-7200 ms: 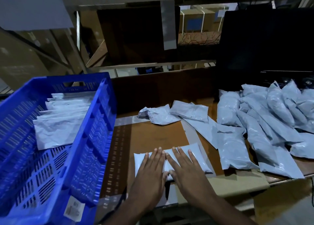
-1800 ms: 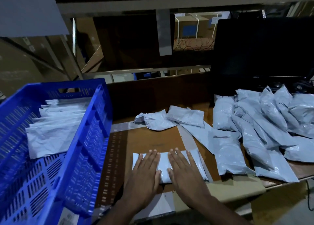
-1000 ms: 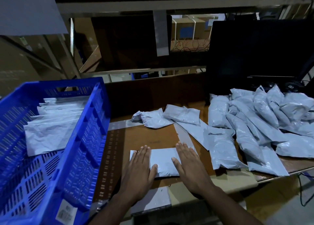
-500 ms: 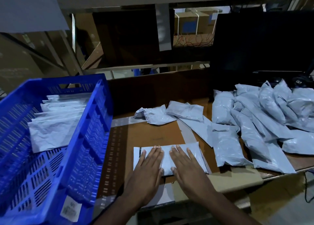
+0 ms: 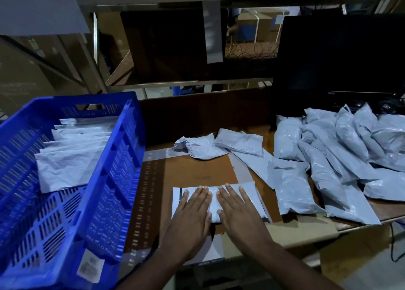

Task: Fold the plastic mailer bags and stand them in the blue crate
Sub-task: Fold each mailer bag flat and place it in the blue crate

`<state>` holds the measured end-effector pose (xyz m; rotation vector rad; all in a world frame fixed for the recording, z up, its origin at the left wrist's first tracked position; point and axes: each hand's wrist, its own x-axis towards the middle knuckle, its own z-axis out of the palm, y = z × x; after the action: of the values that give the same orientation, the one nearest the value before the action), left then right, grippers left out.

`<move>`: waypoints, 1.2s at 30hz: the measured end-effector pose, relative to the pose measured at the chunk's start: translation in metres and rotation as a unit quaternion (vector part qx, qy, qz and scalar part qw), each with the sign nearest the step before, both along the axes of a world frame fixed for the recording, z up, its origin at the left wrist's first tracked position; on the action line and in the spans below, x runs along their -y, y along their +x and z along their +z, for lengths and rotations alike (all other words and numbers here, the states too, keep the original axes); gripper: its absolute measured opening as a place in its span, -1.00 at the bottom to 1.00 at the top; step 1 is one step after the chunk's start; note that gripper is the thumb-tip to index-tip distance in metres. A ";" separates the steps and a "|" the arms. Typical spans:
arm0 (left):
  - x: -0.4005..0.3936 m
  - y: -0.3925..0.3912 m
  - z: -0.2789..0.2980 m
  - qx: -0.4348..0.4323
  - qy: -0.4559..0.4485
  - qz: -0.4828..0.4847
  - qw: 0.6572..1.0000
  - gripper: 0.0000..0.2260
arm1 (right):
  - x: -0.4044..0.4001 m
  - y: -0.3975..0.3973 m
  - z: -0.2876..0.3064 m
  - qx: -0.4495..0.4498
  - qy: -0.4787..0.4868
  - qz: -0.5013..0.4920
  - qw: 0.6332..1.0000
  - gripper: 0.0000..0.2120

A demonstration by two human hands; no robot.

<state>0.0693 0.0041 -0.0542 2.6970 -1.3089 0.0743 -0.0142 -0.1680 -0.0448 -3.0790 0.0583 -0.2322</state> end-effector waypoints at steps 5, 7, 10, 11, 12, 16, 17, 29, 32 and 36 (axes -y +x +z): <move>-0.004 0.000 0.007 -0.035 -0.069 -0.015 0.997 -0.51 | 0.006 -0.004 0.005 0.018 0.083 0.027 0.996 -0.43; -0.007 -0.004 0.011 -0.067 -0.128 0.000 0.990 -0.52 | 0.010 -0.007 0.006 0.016 0.152 0.036 0.988 -0.45; -0.012 -0.012 0.017 -0.038 -0.180 0.031 0.982 -0.68 | 0.013 -0.011 0.005 0.065 0.163 0.026 0.984 -0.55; -0.014 -0.013 0.016 -0.010 -0.176 0.029 0.984 -0.77 | 0.013 -0.013 0.003 0.076 0.144 0.022 0.986 -0.61; -0.017 -0.015 0.014 -0.001 -0.172 0.024 0.985 -0.82 | 0.012 -0.015 0.000 0.081 0.124 0.016 0.989 -0.66; -0.017 -0.014 0.013 -0.002 -0.187 0.027 0.982 -0.89 | 0.008 -0.013 -0.007 0.097 0.074 0.005 0.993 -0.69; -0.016 -0.014 0.016 -0.008 -0.190 0.035 0.981 -0.90 | 0.008 -0.013 -0.008 0.105 0.070 0.002 0.992 -0.70; -0.013 -0.018 0.031 -0.025 -0.154 0.059 0.986 -0.83 | 0.005 -0.022 0.001 0.068 0.104 -0.005 0.992 -0.62; -0.010 -0.014 0.042 -0.038 -0.164 0.079 0.983 -0.77 | 0.010 -0.022 0.011 0.052 0.190 -0.014 0.980 -0.58; 0.006 0.004 0.056 -0.005 -0.141 0.102 0.985 -0.70 | 0.010 0.001 0.029 0.049 0.149 -0.062 0.986 -0.42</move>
<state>0.0734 -0.0016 0.0021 2.5702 -0.9341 0.2492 -0.0130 -0.1784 -0.0155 -2.7647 0.2553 -0.3471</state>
